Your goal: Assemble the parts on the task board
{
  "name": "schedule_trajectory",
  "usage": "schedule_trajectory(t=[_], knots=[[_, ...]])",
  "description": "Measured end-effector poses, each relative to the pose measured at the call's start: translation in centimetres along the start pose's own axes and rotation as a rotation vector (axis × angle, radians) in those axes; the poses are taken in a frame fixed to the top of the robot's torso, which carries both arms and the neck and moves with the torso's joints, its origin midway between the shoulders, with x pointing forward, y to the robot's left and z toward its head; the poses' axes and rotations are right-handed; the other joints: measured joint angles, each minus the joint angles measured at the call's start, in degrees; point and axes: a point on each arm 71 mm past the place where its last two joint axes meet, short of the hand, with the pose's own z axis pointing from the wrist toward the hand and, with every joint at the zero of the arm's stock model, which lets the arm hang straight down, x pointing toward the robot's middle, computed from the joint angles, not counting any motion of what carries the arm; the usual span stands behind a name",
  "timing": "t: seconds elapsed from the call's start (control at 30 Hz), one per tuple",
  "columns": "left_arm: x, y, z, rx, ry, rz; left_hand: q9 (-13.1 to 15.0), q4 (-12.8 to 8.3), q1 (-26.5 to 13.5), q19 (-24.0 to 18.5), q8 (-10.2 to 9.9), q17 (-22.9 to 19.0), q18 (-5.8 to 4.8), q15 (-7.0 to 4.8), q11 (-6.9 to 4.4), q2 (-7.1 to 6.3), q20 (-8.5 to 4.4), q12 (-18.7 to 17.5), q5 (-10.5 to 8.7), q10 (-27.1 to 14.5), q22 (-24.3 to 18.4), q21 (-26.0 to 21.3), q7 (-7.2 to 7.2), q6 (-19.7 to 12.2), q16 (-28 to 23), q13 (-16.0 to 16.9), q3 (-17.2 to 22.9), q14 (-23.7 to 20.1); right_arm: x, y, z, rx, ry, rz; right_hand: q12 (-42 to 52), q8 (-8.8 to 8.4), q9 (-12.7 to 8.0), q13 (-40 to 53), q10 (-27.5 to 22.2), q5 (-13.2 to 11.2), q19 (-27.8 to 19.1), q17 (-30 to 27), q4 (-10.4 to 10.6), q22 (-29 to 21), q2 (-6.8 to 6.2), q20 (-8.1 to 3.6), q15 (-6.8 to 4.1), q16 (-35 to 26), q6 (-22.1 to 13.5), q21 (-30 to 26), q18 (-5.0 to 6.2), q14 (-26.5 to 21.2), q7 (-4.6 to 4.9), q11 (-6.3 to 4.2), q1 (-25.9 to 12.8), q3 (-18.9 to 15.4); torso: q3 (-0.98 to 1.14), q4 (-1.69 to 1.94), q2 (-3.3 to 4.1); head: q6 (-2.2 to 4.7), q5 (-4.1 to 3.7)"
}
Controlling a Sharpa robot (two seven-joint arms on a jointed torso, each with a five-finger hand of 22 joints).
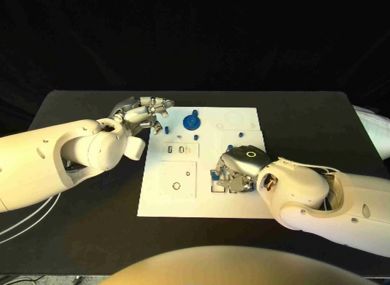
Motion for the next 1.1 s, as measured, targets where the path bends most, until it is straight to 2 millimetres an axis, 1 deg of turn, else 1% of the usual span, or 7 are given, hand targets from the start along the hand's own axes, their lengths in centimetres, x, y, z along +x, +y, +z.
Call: schedule_trajectory(t=[0.1, 0.17, 0.23, 0.3, 0.67, 0.77, 1.1], knots=[[0.01, 0.01, 0.00, -0.001, 0.001, 0.001, 0.0, 0.0, 0.0, 0.0, 0.0, 0.0, 0.00, 0.00, 0.00, 0.00, 0.00, 0.0, 0.00, 0.0, 0.0, 0.0, 0.00, 0.0, 0.0, 0.0, 0.0, 0.0, -0.04, 0.20, 0.16, -0.003, 0.004, -0.004, 0.0, 0.04, 0.0, -0.1, 0.0, 0.0, 0.0, 0.0, 0.8, 0.0, -0.21, 0.00, 0.00, 0.0, -0.5, 0.0, 0.00, 0.0, 0.07, 0.00, -0.2, 0.1, -0.01, -0.01, -0.01, -0.02, 0.01], [0.01, 0.02, -0.01, -0.002, 0.001, 0.001, 0.0, 0.0, 0.0, 0.0, 0.0, 0.0, 0.00, 0.00, 0.00, 0.00, 0.00, 0.0, 0.00, 0.0, 0.0, 0.0, 0.00, 0.0, 0.0, 0.0, 0.0, 0.0, -0.06, 0.30, 0.24, -0.005, 0.007, -0.006, -0.2, 0.08, 0.0, -0.1, 0.0, 0.0, 0.0, 0.0, 1.2, 0.0, 0.32, 0.00, 0.00, 0.0, -0.8, 0.0, 0.00, 0.0, 0.19, 0.00, -0.8, 0.2, 0.02, -0.01, -0.01, -0.07, 0.03], [0.00, 0.02, -0.01, -0.003, 0.001, 0.001, 0.0, 0.0, 0.0, 0.0, 0.0, 0.0, 0.00, 0.00, 0.00, 0.00, 0.00, 0.0, 0.00, 0.0, 0.0, 0.0, 0.00, 0.0, 0.0, 0.0, 0.0, 0.0, -0.08, 0.42, 0.31, -0.007, 0.011, -0.008, -0.2, -0.03, 0.0, -0.2, 0.0, 0.0, 0.0, 0.0, 1.6, 0.0, 0.01, 0.00, 0.00, 0.0, -1.1, 0.0, 0.00, 0.0, 0.26, 0.00, -1.1, 0.2, 0.03, -0.01, -0.02, -0.09, 0.07], [0.01, 0.03, -0.01, -0.005, 0.001, 0.001, 0.0, 0.0, 0.0, 0.0, 0.0, 0.0, 0.00, 0.00, 0.00, 0.00, 0.00, 0.0, 0.00, 0.0, 0.0, 0.0, 0.00, 0.0, 0.0, 0.0, 0.0, 0.0, -0.09, 0.50, 0.35, -0.009, 0.013, -0.010, -0.2, -0.14, 0.0, -0.2, 0.0, 0.0, 0.0, 0.0, 2.0, 0.0, 0.25, 0.00, 0.00, 0.0, -1.6, 0.0, 0.00, 0.0, 0.21, 0.00, -1.3, 0.3, 0.03, 0.00, -0.02, -0.15, 0.08], [0.01, 0.09, -0.01, -0.012, 0.002, 0.004, 0.0, 0.0, 0.0, 0.0, 0.0, 0.0, 0.00, 0.00, 0.00, 0.00, 0.00, 0.0, 0.00, 0.0, 0.0, 0.0, 0.00, 0.0, 0.0, 0.0, 0.0, 0.0, -0.14, 0.58, 0.30, -0.010, 0.031, -0.017, -0.2, -0.32, -0.1, -0.2, 0.0, 0.4, 0.0, 0.0, 2.3, 0.0, 0.38, 0.00, 0.00, 0.0, -1.8, 0.0, 0.00, 0.0, 0.33, 0.00, -1.4, 0.5, 0.05, -0.05, -0.07, -0.19, 0.19], [0.01, 0.10, -0.01, -0.014, 0.002, 0.005, 0.0, 0.0, 0.0, 0.0, 0.0, 0.0, 0.00, 0.00, 0.00, 0.00, 0.00, 0.0, 0.00, 0.0, 0.0, 0.0, 0.04, 0.0, 0.0, 0.0, 0.0, 0.0, -0.15, 0.49, 0.20, -0.008, 0.037, -0.017, -0.2, -0.09, -0.1, -0.2, 0.0, 0.4, 0.0, 0.0, 2.2, 0.0, 0.38, 0.00, 0.00, 0.0, -1.4, 0.0, 0.00, 0.0, -0.06, 0.00, -1.4, 0.6, 0.07, -0.05, -0.07, -0.19, 0.18], [-0.02, 0.12, 0.00, -0.016, 0.003, 0.008, -0.1, 0.0, 0.0, 0.0, 0.0, 0.0, 0.00, 0.00, 0.00, 0.00, 0.00, 0.0, 0.00, 0.0, 0.0, 0.0, 0.21, 0.2, 0.0, -0.1, -0.3, 0.0, -0.17, 0.39, -0.16, -0.006, 0.054, -0.008, -0.2, 0.24, 0.2, -0.1, 0.0, 0.4, 0.0, 0.0, 2.1, 0.0, 0.66, 0.00, 0.00, 0.0, -0.5, 0.0, 0.00, 0.0, -0.21, 0.00, -1.1, 1.0, 0.05, -0.07, -0.07, -0.20, 0.11]])
